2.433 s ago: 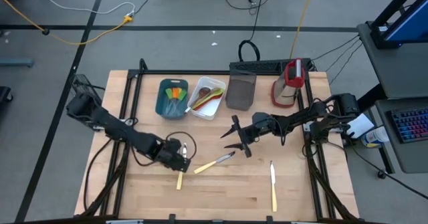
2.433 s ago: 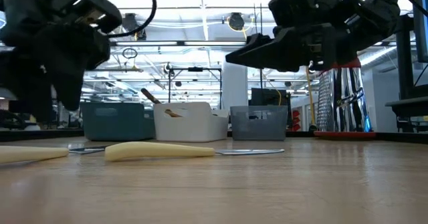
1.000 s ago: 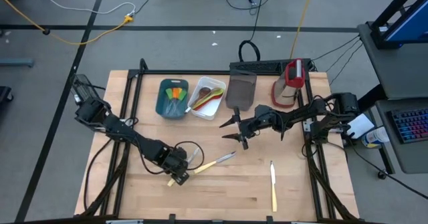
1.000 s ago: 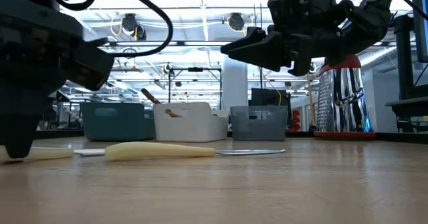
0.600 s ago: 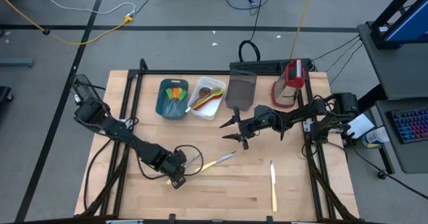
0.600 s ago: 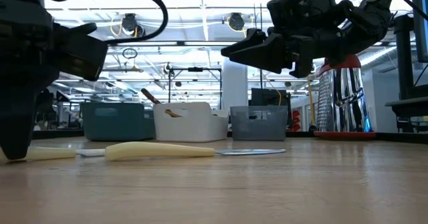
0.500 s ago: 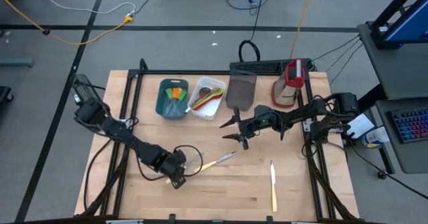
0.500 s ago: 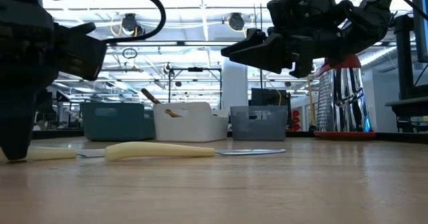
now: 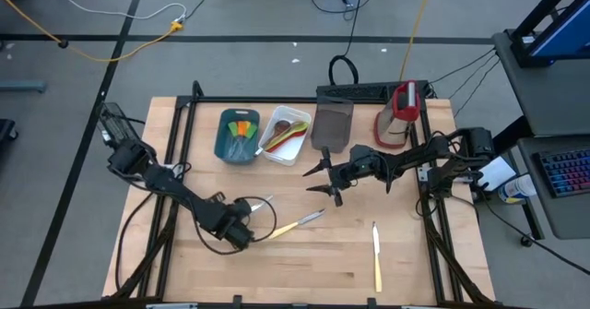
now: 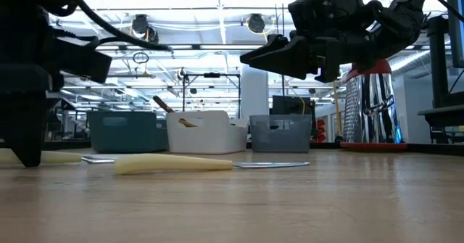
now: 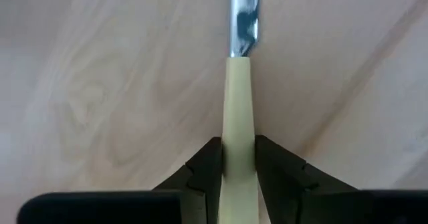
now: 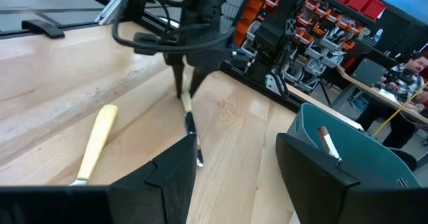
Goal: Pick & Place Kitchen Items
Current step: Put the left yellow table knife into the black bin
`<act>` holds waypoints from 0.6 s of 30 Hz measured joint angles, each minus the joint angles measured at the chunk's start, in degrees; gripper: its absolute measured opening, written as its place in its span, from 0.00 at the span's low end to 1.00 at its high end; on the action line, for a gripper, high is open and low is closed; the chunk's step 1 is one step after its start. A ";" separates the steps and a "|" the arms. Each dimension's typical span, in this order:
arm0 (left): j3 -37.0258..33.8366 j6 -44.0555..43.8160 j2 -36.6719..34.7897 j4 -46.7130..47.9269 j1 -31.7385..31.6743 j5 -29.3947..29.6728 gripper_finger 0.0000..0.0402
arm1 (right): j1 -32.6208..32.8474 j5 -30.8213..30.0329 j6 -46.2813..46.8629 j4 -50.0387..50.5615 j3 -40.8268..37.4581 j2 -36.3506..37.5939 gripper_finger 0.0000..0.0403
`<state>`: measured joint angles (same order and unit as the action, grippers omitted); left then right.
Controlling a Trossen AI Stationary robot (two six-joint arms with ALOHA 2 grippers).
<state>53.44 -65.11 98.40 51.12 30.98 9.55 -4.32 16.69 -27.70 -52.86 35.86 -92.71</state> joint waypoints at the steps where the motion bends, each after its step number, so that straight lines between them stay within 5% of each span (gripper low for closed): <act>1: -0.77 0.46 -0.11 0.13 -0.01 0.23 0.22 | 0.00 -0.02 0.02 0.00 0.00 0.00 0.49; 11: -3.64 1.38 -0.31 -4.50 -0.61 -0.11 0.22 | 0.00 -0.01 0.02 0.63 0.00 0.00 0.49; 18: -3.16 0.71 -0.55 -7.13 -0.83 3.92 0.11 | 0.00 0.02 -0.24 -0.60 0.00 0.00 0.49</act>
<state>50.28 -64.40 97.84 43.99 30.15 13.46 -4.32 16.71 -27.94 -53.46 35.86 -92.71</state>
